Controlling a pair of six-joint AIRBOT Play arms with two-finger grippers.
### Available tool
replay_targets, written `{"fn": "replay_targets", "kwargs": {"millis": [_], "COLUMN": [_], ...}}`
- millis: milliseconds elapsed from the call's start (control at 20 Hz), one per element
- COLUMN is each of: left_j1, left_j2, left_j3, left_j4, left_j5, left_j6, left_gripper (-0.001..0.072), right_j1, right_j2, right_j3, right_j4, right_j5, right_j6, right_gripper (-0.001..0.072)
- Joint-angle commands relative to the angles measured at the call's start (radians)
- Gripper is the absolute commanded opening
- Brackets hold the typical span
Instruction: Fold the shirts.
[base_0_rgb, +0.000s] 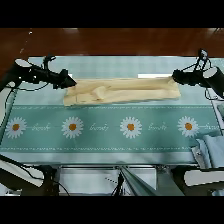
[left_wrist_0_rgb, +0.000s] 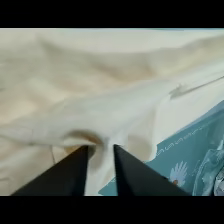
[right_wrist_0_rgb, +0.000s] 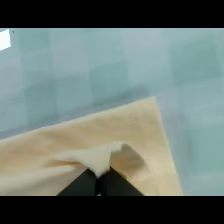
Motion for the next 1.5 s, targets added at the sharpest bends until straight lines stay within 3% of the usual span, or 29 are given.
{"fn": "replay_targets", "kwargs": {"millis": [0, 50, 100, 200, 250, 300, 400, 550, 850, 900, 1000, 1050, 1150, 1200, 1250, 1450], "left_j1": [0.004, 0.013, 0.023, 0.038, 0.041, 0.039, 0.024, -0.008, -0.060, -0.067, -0.079, -0.084, -0.093, -0.106, -0.127, -0.299], "left_j2": [-0.047, -0.045, -0.041, -0.029, -0.020, -0.008, 0.024, 0.075, 0.149, 0.150, 0.150, 0.150, 0.150, 0.150, 0.150, 0.138], "left_j3": [0.023, 0.023, 0.023, 0.023, 0.023, 0.023, 0.023, 0.023, 0.023, 0.023, 0.023, 0.023, 0.023, 0.023, 0.023, 0.023], "left_j4": [0.000, 0.000, 0.000, -0.001, -0.002, -0.002, -0.007, -0.010, -0.025, -0.038, -0.046, -0.051, -0.098, -0.138, -0.180, -0.215], "left_j5": [-0.047, -0.076, -0.110, -0.187, -0.208, -0.216, -0.212, -0.211, -0.169, -0.166, -0.159, -0.160, -0.162, -0.161, -0.150, 0.058], "left_j6": [0.000, 0.000, 0.000, 0.000, 0.000, 0.000, 0.003, 0.011, 0.010, 0.010, 0.006, -0.003, -0.003, 0.021, 0.054, 0.050], "left_gripper": [0.0439, 0.0470, 0.0470, 0.0469, 0.0469, 0.0468, 0.0468, 0.0468, 0.0467, 0.0467, 0.0456, 0.0434, 0.0257, 0.0085, 0.0036, 0.0022], "right_j1": [-0.001, -0.011, -0.024, -0.059, -0.085, -0.113, -0.173, -0.209, -0.130, -0.111, -0.092, -0.093, -0.110, -0.116, -0.117, -0.114], "right_j2": [-0.031, -0.013, 0.009, 0.048, 0.053, 0.047, 0.005, -0.075, -0.191, -0.197, -0.190, -0.172, -0.098, -0.047, 0.017, 0.276], "right_j3": [0.002, 0.001, 0.001, 0.001, 0.001, 0.001, 0.001, 0.001, 0.001, 0.002, 0.002, 0.002, 0.002, 0.002, 0.002, 0.002], "right_j4": [-0.036, -0.108, -0.209, -0.410, -0.444, -0.399, -0.145, 0.256, 0.618, 0.635, 0.639, 0.638, 0.601, 0.562, 0.502, 0.244], "right_j5": [-0.008, 0.021, 0.051, 0.108, 0.137, 0.165, 0.217, 0.239, 0.192, 0.179, 0.195, 0.233, 0.306, 0.340, 0.372, 0.495], "right_j6": [-0.013, -0.024, -0.014, 0.122, 0.193, 0.222, 0.139, -0.048, -0.178, -0.179, -0.183, -0.215, -0.250, -0.249, -0.232, -0.063], "right_gripper": [0.0367, 0.0423, 0.0423, 0.0423, 0.0473, 0.0553, 0.0597, 0.0598, 0.0586, 0.0481, 0.0084, 0.0026, 0.0025, 0.0025, 0.0025, 0.0025]}}
